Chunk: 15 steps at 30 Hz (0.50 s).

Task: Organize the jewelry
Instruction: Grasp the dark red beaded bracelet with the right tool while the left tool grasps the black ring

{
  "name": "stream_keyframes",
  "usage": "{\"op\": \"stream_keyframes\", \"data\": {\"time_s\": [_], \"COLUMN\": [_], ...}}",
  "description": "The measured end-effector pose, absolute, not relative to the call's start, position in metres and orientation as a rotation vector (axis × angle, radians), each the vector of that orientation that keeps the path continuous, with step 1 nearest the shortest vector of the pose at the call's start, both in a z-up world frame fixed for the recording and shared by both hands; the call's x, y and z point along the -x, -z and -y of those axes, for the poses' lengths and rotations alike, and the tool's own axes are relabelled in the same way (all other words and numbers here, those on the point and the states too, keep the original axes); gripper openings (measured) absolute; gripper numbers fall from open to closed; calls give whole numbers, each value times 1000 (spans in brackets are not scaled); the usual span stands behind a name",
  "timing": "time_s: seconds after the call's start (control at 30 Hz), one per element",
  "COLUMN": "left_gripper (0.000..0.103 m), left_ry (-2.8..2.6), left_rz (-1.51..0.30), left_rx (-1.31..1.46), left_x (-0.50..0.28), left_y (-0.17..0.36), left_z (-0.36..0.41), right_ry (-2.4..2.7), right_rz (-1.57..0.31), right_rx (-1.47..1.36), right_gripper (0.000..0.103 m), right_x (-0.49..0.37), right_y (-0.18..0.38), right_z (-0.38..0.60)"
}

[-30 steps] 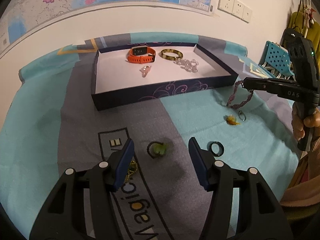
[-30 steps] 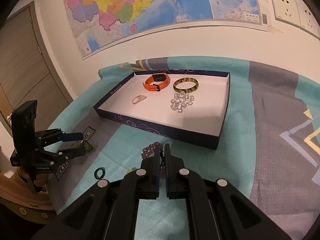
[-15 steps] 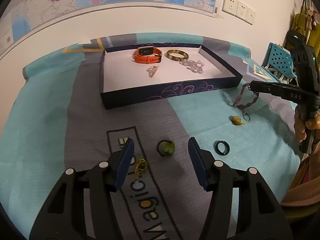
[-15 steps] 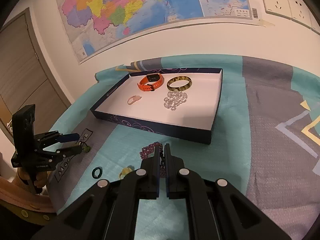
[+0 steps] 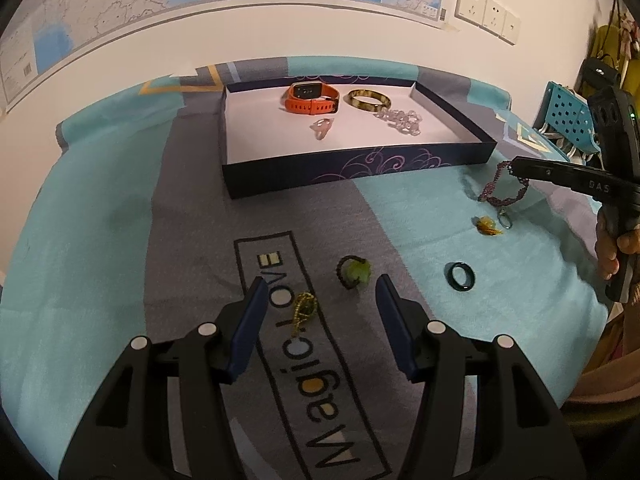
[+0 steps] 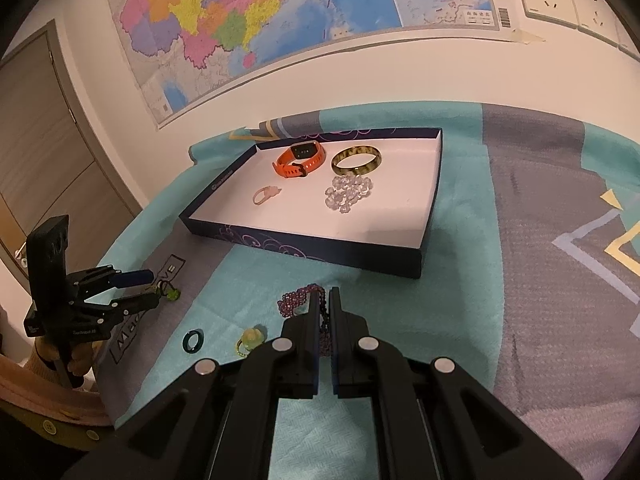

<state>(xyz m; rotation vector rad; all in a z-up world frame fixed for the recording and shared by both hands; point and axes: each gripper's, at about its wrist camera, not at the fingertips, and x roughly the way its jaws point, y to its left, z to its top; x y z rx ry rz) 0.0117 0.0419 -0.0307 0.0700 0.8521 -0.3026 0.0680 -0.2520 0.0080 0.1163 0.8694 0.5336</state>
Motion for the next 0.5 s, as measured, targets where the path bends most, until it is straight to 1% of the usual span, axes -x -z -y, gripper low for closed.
{"op": "stream_keyframes", "data": {"time_s": [0.5], "left_gripper": [55], "left_ry": [430], "left_rz": [-821], "left_rx": [-95], "left_x": [-1], "left_y": [25], "left_z": [-8], "right_ry": [-530], "right_rz": [-858], "right_rx": [-119], "right_gripper": [3], "right_x": [-65], "right_y": [-12], "right_z": [255]}}
